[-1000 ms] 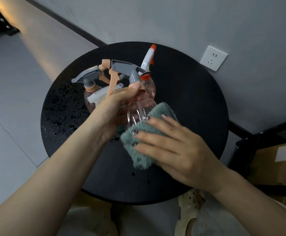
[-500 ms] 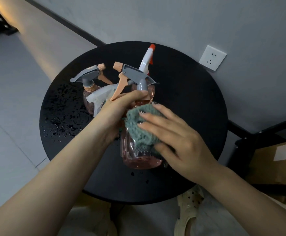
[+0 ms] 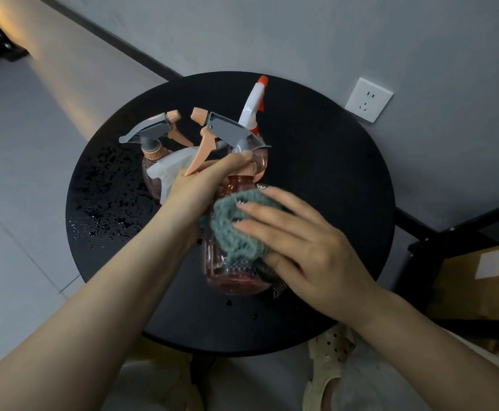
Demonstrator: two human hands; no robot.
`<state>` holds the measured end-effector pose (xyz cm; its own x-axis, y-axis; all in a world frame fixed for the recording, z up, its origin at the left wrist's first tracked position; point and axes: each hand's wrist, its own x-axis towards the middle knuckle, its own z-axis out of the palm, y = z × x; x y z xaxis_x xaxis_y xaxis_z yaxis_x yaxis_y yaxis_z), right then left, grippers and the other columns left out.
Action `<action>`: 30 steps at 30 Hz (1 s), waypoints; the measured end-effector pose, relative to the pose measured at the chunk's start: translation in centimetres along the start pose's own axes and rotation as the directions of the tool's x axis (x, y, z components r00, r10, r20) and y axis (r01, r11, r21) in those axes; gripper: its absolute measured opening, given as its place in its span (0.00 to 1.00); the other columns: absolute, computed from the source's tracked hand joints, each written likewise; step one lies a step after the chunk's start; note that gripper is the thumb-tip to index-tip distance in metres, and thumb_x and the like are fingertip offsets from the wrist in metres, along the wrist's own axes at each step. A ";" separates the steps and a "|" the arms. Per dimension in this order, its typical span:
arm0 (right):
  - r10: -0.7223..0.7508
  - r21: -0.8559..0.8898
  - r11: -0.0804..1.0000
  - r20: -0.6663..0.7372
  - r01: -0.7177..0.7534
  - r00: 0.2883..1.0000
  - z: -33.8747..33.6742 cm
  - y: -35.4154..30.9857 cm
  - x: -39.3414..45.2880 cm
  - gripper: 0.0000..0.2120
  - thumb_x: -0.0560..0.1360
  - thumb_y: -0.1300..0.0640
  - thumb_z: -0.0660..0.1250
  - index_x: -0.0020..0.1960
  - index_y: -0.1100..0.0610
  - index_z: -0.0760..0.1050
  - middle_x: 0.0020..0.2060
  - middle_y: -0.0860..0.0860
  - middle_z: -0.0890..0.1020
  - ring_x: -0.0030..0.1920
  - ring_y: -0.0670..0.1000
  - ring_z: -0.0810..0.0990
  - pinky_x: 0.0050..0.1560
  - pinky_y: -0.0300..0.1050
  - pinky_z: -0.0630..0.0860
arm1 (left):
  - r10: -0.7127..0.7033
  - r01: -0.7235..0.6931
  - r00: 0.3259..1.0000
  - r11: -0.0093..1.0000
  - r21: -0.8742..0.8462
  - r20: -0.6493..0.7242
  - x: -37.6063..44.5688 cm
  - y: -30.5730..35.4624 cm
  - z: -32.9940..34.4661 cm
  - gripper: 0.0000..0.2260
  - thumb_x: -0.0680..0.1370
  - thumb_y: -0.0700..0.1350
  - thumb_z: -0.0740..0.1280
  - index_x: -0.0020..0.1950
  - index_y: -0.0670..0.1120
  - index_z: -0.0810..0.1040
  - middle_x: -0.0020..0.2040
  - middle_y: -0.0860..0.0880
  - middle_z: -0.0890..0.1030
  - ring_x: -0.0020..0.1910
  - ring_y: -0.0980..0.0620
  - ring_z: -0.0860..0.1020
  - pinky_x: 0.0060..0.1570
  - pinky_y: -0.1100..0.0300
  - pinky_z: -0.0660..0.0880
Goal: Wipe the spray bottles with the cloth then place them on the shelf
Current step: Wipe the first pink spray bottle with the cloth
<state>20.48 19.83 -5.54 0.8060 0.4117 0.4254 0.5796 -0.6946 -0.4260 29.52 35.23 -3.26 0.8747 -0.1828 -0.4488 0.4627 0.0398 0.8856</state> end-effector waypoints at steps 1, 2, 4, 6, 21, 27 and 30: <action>0.067 0.051 0.997 -0.012 -0.066 0.998 0.0 0.1 0.1 0.19 0.77 0.59 0.62 0.67 0.55 0.71 0.67 0.48 0.72 0.72 0.52 0.64 0.71 0.48 0.64 | 0.008 -0.008 1.000 1.000 0.011 -0.005 -0.1 0.0 0.1 0.13 0.70 0.50 0.74 0.49 0.44 0.82 0.48 0.42 0.85 0.44 0.46 0.83 0.48 0.55 0.78; 0.128 0.096 0.987 -0.024 -0.125 0.991 0.1 0.1 0.2 0.19 0.77 0.59 0.61 0.68 0.54 0.70 0.68 0.46 0.71 0.72 0.50 0.64 0.72 0.44 0.62 | 0.010 -0.010 1.000 1.000 0.017 -0.008 -0.2 0.0 0.2 0.12 0.70 0.49 0.73 0.49 0.44 0.82 0.47 0.43 0.85 0.44 0.46 0.83 0.47 0.56 0.79; 0.212 0.162 0.966 -0.040 -0.203 0.976 0.2 0.1 0.3 0.20 0.77 0.58 0.60 0.69 0.53 0.70 0.67 0.43 0.70 0.72 0.47 0.64 0.72 0.39 0.59 | 0.005 -0.005 1.000 1.000 0.013 -0.006 -0.4 0.0 0.3 0.11 0.71 0.48 0.72 0.48 0.44 0.82 0.45 0.44 0.85 0.44 0.47 0.84 0.45 0.56 0.80; 0.224 0.162 0.963 -0.042 -0.214 0.974 0.5 0.0 0.3 0.20 0.77 0.58 0.60 0.69 0.54 0.70 0.67 0.44 0.70 0.71 0.47 0.64 0.72 0.39 0.59 | 0.000 0.000 1.000 1.000 0.023 -0.011 -0.5 0.1 0.2 0.11 0.71 0.48 0.72 0.48 0.43 0.82 0.45 0.43 0.85 0.44 0.46 0.84 0.44 0.56 0.81; -0.063 -0.149 0.987 0.020 0.065 0.998 0.2 0.2 -0.2 0.16 0.78 0.60 0.62 0.64 0.58 0.75 0.65 0.53 0.75 0.69 0.58 0.69 0.65 0.53 0.72 | 0.103 -0.103 0.995 0.993 0.057 0.001 -0.4 0.6 0.0 0.13 0.72 0.49 0.71 0.50 0.41 0.82 0.45 0.43 0.85 0.42 0.49 0.83 0.40 0.60 0.79; -0.253 -0.240 0.931 0.119 0.275 0.960 0.3 0.1 -0.6 0.14 0.79 0.60 0.63 0.63 0.56 0.76 0.64 0.51 0.76 0.68 0.57 0.69 0.66 0.51 0.69 | 0.024 -0.019 0.998 0.995 -0.096 0.053 0.3 0.2 -0.5 0.16 0.71 0.50 0.72 0.53 0.42 0.81 0.44 0.43 0.84 0.37 0.48 0.81 0.36 0.60 0.77; -0.117 -0.145 0.982 0.050 0.123 0.992 0.2 0.3 -0.2 0.16 0.78 0.59 0.62 0.65 0.56 0.74 0.66 0.50 0.75 0.69 0.55 0.68 0.68 0.50 0.68 | 0.012 -0.003 0.997 0.994 -0.112 0.076 0.5 -0.1 -0.5 0.21 0.70 0.53 0.73 0.59 0.43 0.79 0.49 0.41 0.83 0.41 0.46 0.82 0.41 0.57 0.77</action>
<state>20.52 19.68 -5.85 0.7378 0.5191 0.4316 0.6507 -0.7170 -0.2499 30.03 35.63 -3.62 0.8667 -0.2562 -0.4280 0.4731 0.1502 0.8681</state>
